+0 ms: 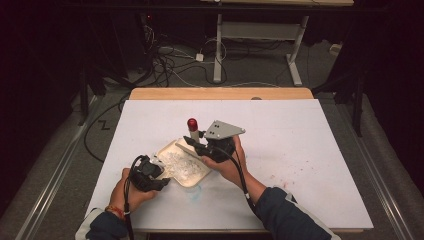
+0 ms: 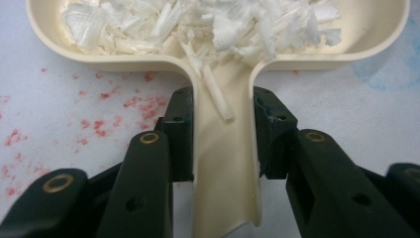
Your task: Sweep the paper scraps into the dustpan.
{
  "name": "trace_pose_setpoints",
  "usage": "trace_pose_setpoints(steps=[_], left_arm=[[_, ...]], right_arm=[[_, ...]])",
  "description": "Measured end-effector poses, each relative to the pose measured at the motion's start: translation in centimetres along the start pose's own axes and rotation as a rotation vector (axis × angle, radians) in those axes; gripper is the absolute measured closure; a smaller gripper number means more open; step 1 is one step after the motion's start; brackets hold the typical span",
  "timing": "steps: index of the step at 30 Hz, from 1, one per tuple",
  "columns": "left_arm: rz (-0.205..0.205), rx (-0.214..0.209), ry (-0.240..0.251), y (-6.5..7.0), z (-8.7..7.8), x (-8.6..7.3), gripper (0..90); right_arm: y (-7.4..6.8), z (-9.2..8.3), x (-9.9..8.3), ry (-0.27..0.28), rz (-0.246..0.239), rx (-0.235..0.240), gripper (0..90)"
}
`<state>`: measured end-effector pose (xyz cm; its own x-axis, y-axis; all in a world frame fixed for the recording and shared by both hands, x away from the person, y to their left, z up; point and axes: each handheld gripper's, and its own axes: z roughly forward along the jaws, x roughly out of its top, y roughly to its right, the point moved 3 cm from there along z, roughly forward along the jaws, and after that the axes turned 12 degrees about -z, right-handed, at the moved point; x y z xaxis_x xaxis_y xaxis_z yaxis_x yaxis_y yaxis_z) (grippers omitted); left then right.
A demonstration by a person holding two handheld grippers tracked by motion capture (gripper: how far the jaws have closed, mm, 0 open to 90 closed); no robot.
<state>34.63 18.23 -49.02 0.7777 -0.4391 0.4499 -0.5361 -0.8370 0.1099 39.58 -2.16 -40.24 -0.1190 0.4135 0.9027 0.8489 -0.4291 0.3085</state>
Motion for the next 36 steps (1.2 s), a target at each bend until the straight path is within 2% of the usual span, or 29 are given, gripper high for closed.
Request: trace_pose_setpoints(steps=[2,3,4,8,10,14,18,21,26,29,32,36], left_arm=[[0.0,0.0,0.001,0.0,0.0,0.0,63.7],[0.002,0.0,0.0,0.0,0.0,0.0,63.7],[0.001,0.0,0.0,0.0,0.0,0.0,63.7],[0.0,-0.002,0.002,0.0,0.0,-0.1,63.7],[0.004,-0.002,0.001,0.0,0.0,-0.1,63.7],[0.016,0.004,-0.011,-0.2,-0.3,-0.3,63.7],[0.018,0.008,-0.018,-0.4,-0.6,-0.7,63.7],[0.024,0.011,-0.031,-0.3,-0.9,-1.0,63.7],[0.034,0.005,-0.053,-0.3,-1.1,-1.5,63.7],[0.05,0.009,-0.064,-0.1,-1.2,-1.7,63.7],[0.06,0.003,-0.068,0.3,-1.3,-1.8,63.7],[0.076,0.001,-0.076,0.8,-1.4,-1.8,63.7]], right_arm=[[-0.7,-0.3,0.6,0.015,0.001,0.03,70.3],[-0.7,-0.3,0.6,0.015,0.001,0.03,70.3],[-1.0,-0.5,0.9,0.023,-0.015,0.036,70.2],[-0.8,-0.9,1.2,0.026,-0.021,0.022,70.2],[-0.3,-1.3,1.3,0.031,-0.01,0.012,70.2],[1.2,-2.3,1.2,0.03,0.006,-0.041,70.2],[2.0,-2.8,1.0,0.028,0.02,-0.061,70.2],[2.6,-3.1,0.6,0.008,0.018,-0.097,70.2],[3.0,-3.2,-0.5,-0.03,0.021,-0.105,70.2],[2.8,-3.3,-1.1,-0.057,0.014,-0.108,70.2],[2.2,-4.4,-1.3,-0.078,-0.002,-0.105,70.2],[1.6,-5.1,-1.5,-0.089,-0.017,-0.095,70.2]])
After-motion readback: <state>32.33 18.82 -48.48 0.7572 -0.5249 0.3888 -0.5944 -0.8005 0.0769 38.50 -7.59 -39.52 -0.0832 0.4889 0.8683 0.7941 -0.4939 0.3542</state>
